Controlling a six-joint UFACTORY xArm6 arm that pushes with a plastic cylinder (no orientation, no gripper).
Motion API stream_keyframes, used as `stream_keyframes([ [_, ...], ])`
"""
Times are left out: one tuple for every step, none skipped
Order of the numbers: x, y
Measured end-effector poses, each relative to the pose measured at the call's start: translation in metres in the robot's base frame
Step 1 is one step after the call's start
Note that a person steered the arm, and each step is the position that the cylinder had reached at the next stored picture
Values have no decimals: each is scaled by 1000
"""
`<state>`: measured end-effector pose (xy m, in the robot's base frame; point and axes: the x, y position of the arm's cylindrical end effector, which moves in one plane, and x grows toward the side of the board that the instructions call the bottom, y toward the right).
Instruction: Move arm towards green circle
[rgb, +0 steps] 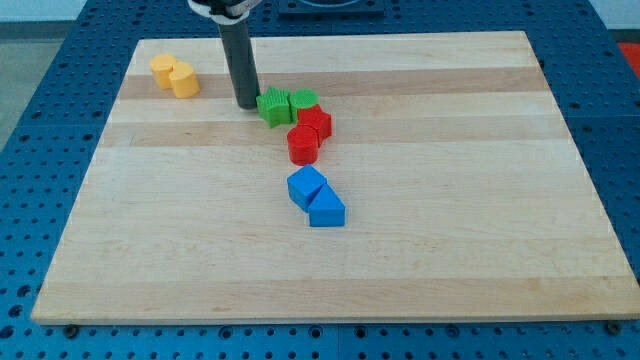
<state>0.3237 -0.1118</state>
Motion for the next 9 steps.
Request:
stream_keyframes([
  [-41,9],
  [-81,32],
  [-54,79],
  [-45,97],
  [-40,102],
  [-31,115],
  [-31,115],
  [-24,112],
  [-13,104],
])
